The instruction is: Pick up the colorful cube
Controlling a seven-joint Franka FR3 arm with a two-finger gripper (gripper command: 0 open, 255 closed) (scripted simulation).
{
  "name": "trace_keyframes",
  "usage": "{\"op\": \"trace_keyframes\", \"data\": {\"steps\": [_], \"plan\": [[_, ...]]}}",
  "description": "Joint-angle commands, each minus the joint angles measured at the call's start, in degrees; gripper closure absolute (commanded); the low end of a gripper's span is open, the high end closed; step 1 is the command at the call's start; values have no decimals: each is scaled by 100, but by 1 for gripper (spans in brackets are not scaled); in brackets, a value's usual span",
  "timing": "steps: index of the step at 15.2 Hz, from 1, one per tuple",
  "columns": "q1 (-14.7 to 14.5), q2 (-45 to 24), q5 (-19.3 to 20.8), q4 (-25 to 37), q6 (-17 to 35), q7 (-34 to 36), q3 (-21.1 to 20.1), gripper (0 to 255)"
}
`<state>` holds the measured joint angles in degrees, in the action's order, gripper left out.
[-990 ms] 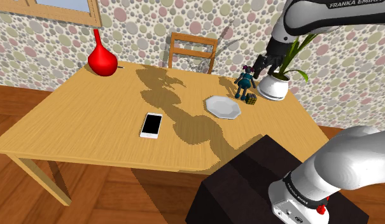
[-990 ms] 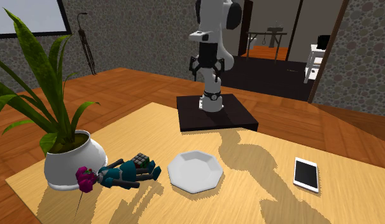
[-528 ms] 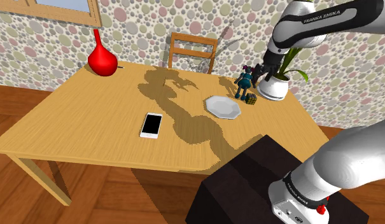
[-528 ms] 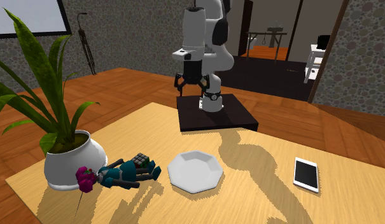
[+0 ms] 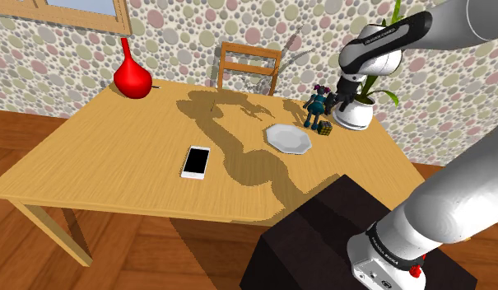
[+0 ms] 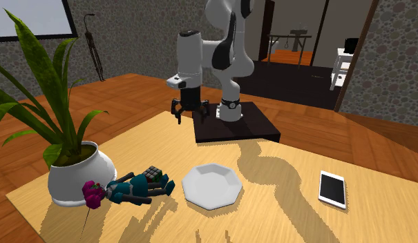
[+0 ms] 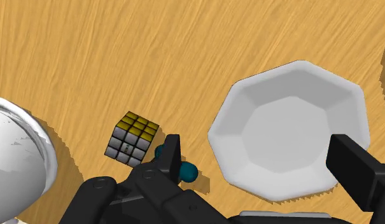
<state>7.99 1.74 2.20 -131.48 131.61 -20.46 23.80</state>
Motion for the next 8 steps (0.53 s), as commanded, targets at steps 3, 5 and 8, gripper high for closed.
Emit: {"op": "trace_keyframes", "data": {"steps": [3, 5, 8], "plan": [[165, -957, -570, 534, 287, -627, 117, 0], [309, -1423, -858, 834, 374, -924, 106, 0], [586, -2112, -1243, 1339, 444, -1314, 18, 0]]}}
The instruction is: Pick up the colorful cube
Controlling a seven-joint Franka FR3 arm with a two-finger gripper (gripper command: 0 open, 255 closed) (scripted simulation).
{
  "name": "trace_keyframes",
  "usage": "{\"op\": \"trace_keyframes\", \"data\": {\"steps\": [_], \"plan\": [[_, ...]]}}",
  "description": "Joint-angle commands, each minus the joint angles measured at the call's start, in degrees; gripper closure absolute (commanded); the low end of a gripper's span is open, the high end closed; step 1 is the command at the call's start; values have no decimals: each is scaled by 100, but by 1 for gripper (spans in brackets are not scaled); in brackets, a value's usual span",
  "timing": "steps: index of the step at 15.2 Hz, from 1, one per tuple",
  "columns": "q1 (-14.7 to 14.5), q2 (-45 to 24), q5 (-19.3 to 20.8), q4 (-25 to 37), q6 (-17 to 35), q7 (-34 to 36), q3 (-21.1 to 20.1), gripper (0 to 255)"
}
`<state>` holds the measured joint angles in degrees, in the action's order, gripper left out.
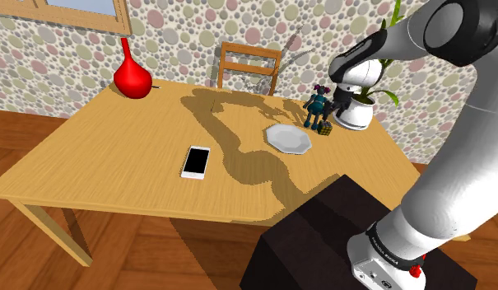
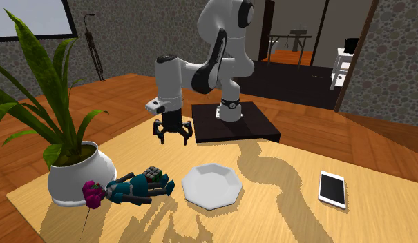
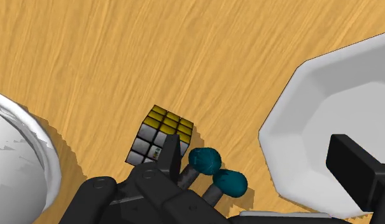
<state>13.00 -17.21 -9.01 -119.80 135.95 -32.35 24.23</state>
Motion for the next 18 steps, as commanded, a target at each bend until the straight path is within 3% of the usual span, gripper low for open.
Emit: {"op": "trace_keyframes", "data": {"steps": [1, 9, 18], "plan": [[185, -443, -235, 355, 20, -238, -64, 0], [1020, -2239, -820, 2103, -131, -822, -408, 0], [1131, -2685, -966, 2208, 206, -903, -553, 0]]}}
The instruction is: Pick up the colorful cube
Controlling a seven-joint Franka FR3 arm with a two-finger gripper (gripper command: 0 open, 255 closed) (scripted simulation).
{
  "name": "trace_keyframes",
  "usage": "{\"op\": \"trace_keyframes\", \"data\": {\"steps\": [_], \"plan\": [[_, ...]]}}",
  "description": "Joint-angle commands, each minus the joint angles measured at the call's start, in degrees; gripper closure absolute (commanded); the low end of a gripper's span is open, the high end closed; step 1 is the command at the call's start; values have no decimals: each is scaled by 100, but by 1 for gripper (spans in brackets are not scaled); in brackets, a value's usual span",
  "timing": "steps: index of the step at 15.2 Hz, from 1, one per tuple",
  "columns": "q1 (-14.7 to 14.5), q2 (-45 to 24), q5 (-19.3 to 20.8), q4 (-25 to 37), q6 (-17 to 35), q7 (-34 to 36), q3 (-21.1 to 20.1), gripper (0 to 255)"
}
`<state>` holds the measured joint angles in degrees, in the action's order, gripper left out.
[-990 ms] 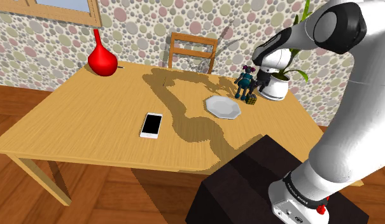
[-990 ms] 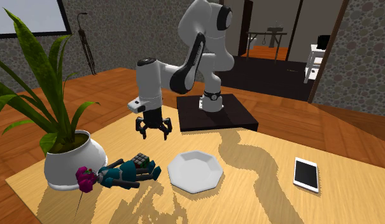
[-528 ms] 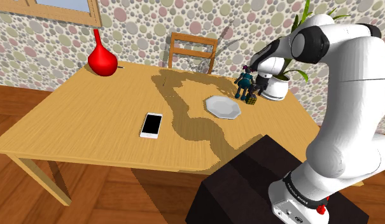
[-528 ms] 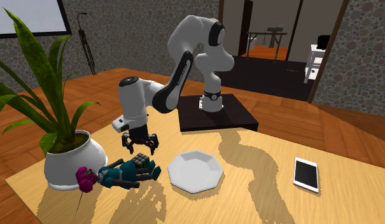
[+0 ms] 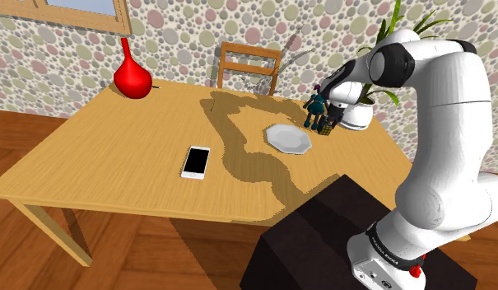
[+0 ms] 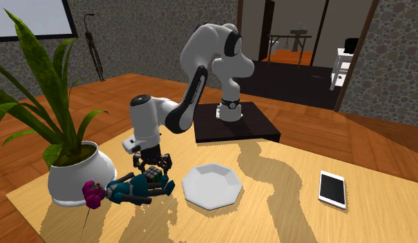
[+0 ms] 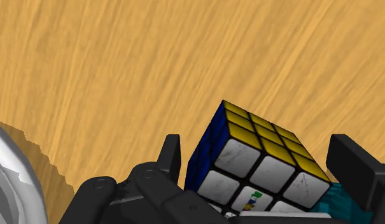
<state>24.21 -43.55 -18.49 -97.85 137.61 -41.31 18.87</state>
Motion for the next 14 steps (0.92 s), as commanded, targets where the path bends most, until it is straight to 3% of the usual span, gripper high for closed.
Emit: {"op": "trace_keyframes", "data": {"steps": [1, 2, 14], "plan": [[10, -50, -17, 14, 40, -7, -17, 0], [4, -43, -15, 8, 38, -1, -16, 255], [-32, 125, 39, -32, -90, 23, 39, 255]]}}
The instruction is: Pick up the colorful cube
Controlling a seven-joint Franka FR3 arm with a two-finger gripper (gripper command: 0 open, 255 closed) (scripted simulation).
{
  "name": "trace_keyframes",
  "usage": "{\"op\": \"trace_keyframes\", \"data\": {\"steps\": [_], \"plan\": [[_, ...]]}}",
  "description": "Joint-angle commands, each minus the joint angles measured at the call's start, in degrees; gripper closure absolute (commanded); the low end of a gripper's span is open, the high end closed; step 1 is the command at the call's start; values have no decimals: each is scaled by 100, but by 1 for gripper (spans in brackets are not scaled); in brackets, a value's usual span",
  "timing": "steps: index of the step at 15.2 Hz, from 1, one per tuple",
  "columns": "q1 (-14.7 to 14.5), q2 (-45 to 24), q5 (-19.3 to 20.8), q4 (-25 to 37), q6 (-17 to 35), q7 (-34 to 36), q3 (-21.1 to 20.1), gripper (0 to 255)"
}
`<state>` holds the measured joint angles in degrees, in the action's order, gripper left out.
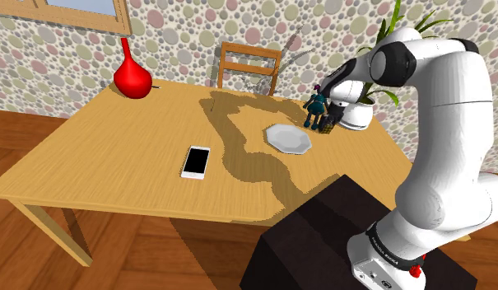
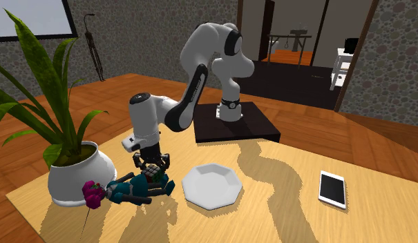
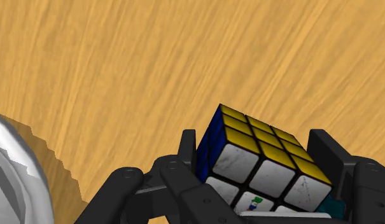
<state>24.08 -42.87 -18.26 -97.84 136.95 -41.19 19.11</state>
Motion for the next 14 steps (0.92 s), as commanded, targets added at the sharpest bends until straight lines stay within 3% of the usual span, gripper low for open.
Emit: {"op": "trace_keyframes", "data": {"steps": [1, 14], "plan": [[-32, 113, 34, -43, -69, 22, 34, 255], [-170, 707, 259, -90, -605, 148, 228, 255]]}}
